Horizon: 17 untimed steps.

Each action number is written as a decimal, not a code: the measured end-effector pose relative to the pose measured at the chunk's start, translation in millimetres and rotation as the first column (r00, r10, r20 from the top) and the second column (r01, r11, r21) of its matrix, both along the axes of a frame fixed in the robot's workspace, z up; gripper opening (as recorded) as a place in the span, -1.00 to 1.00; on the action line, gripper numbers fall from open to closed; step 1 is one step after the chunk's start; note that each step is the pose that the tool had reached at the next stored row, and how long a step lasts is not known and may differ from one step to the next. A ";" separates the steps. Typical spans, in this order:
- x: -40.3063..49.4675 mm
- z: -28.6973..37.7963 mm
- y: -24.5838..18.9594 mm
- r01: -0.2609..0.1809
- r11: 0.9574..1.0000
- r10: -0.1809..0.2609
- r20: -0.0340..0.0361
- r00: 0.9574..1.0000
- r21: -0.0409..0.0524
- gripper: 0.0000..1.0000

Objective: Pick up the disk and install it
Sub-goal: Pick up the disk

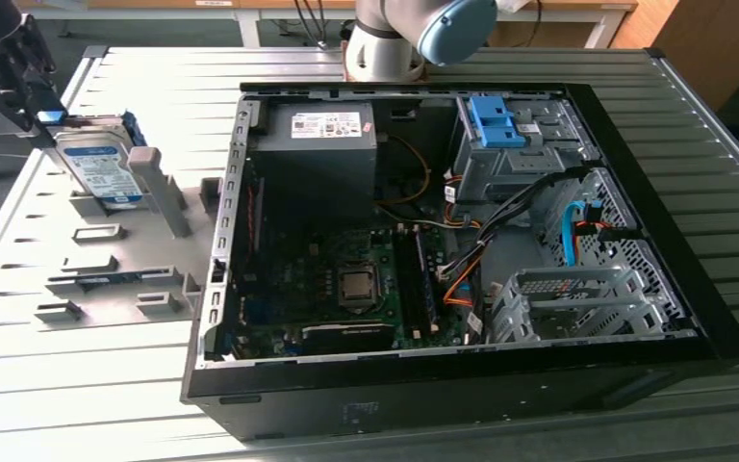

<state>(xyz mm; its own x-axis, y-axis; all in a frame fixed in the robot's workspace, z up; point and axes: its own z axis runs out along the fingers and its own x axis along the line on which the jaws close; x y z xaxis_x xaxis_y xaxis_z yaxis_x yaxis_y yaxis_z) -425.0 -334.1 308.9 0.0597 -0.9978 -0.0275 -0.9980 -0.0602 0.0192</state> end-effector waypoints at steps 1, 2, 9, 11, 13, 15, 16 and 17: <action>0.0 0.0 0.0 0.000 1.000 0.000 0.000 1.000 0.000 0.15; 0.0 0.0 0.0 0.000 1.000 0.000 0.000 1.000 0.000 0.15; 0.0 -2.2 0.1 -0.002 1.000 0.002 0.000 1.000 0.000 0.01; 0.0 -2.7 0.1 -0.002 1.000 0.002 0.000 1.000 0.000 -0.02; 0.0 -3.3 0.1 -0.002 1.000 0.002 0.000 1.000 0.000 -0.02; -0.1 -4.4 -0.1 -0.002 1.000 0.002 0.000 1.000 -0.001 -0.15; -0.1 -5.1 -0.3 -0.002 1.000 0.002 0.000 1.000 -0.002 -0.15; 0.0 -6.3 -0.5 -0.001 1.000 0.001 0.000 1.000 -0.002 -0.15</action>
